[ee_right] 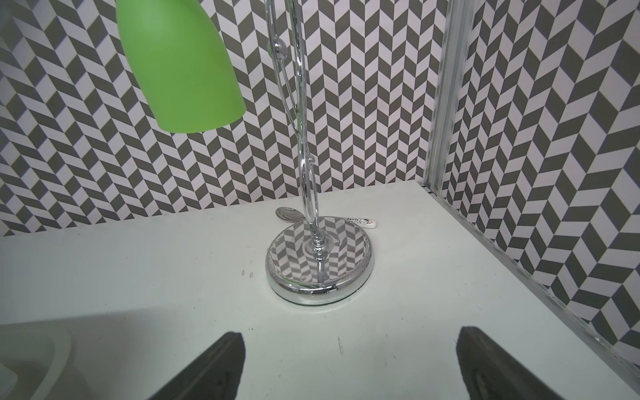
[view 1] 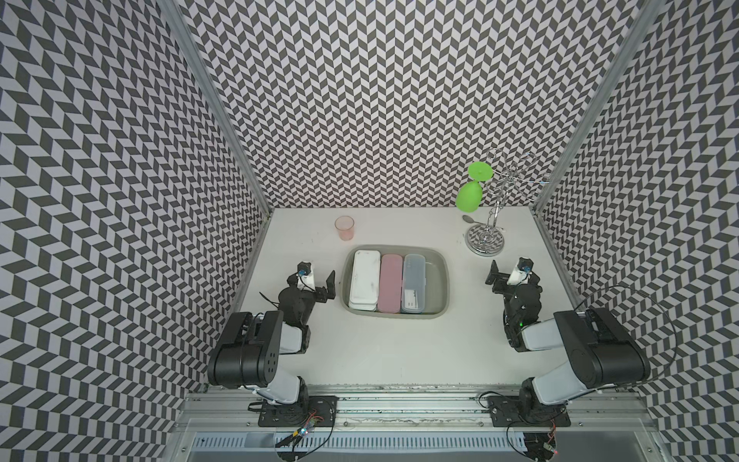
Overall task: Put the pencil case into the storage box
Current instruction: Reset both arms
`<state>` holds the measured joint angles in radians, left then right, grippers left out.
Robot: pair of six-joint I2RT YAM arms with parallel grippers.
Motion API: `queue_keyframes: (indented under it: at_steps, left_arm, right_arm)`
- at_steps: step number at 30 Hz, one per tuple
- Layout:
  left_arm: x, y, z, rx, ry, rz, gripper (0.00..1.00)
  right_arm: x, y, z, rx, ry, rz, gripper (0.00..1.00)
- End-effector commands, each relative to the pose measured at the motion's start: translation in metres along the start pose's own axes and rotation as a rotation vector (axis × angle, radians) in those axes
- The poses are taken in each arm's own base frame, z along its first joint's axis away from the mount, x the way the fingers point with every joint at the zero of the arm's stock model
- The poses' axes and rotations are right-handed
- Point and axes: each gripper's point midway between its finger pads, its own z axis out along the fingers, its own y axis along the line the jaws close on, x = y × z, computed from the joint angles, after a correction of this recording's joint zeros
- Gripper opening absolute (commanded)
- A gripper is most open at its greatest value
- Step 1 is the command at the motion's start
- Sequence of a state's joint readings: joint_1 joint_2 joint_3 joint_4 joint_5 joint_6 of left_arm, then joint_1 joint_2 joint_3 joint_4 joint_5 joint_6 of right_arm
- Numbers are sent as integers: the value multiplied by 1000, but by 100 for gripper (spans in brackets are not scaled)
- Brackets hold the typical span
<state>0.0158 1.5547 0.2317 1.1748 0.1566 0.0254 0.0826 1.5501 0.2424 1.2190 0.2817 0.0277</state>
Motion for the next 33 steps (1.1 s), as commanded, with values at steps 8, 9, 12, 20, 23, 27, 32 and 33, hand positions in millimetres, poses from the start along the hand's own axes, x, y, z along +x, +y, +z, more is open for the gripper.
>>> queue_keyframes:
  at_steps: [8, 9, 12, 20, 23, 27, 32, 33]
  left_arm:
    - [-24, 15, 6, -91, -73, -5, 100]
    - [-24, 15, 7, -91, -69, -5, 100]
    - [-24, 15, 7, -90, -70, -5, 100]
    - [-25, 15, 6, -91, -73, -5, 100]
    - [-24, 15, 6, -91, -71, -5, 100]
    - [-24, 15, 6, -91, -72, -5, 100]
    - [-24, 15, 6, -91, -72, -6, 100]
    - [-25, 15, 6, -91, -73, -4, 100]
  right_arm:
    - [-20, -4, -1, 18, -74, 34, 100]
    - [-19, -4, -1, 18, -73, 34, 99]
    - [-19, -4, -1, 19, -73, 34, 100]
    - [-20, -3, 0, 18, -75, 35, 100]
    - [-19, -4, 0, 20, -73, 33, 99]
    - [-18, -4, 2, 21, -69, 37, 100]
    - [-19, -3, 0, 15, -71, 36, 100]
    - [-19, -3, 0, 13, -71, 35, 100]
